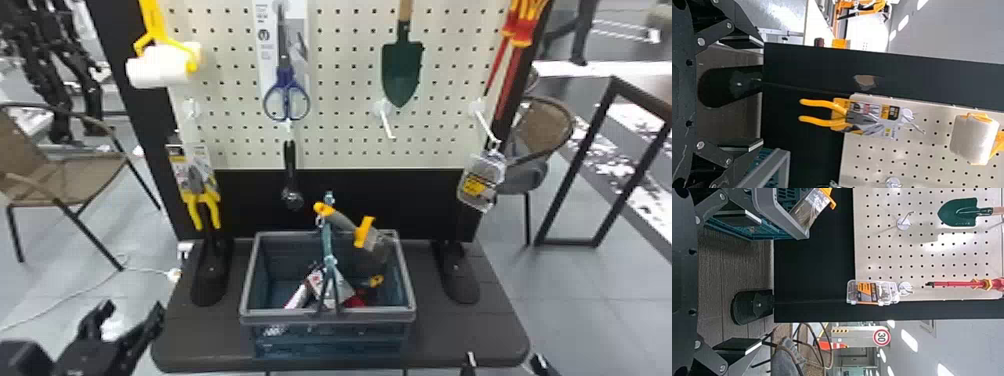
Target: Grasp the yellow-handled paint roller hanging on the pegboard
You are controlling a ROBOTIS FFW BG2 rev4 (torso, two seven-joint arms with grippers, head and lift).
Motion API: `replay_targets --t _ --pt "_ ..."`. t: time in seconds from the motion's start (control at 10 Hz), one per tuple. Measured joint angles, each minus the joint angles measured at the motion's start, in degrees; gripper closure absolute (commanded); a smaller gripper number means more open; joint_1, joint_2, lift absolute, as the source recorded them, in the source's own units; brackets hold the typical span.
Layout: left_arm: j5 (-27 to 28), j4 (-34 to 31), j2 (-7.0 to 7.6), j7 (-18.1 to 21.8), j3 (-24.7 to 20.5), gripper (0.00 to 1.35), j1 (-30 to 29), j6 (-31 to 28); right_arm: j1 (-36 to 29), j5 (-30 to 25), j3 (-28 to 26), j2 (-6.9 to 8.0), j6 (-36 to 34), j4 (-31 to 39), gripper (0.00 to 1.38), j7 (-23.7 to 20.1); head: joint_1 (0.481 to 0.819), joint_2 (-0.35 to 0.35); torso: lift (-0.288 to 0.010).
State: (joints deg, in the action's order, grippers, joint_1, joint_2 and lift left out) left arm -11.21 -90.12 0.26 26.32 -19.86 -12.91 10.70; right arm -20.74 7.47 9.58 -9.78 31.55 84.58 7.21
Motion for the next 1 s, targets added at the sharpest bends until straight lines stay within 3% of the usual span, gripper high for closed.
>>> replay_targets --t 0.3,0.5,0.7,1.0 --pt "1.3 -7.9 0.0 8.9 -5.0 0.4 8.1 -17.1 -0.1 0.1 0.0 -0.27 0.0 0.2 0.21 0.0 0.549 0.0 -0.1" --pt "2.9 -12.0 0.89 10.4 -7.3 0.4 14.3 -27.3 0.3 -0.1 0.0 -0.33 -0.1 0.1 0.21 0.0 0.549 0.0 -0.1" --pt "0.8 -14.2 5.4 10.7 -7.8 0.4 19.7 -34.8 0.3 -0.3 0.0 -0.33 -0.4 0.1 0.21 0.0 0.549 0.0 -0.1" --pt "-4.2 -14.8 15.67 10.4 -5.8 0.42 27.4 -42.1 0.9 -0.7 0.1 -0.46 -0.9 0.1 0.21 0.0 0.549 0.0 -0.1"
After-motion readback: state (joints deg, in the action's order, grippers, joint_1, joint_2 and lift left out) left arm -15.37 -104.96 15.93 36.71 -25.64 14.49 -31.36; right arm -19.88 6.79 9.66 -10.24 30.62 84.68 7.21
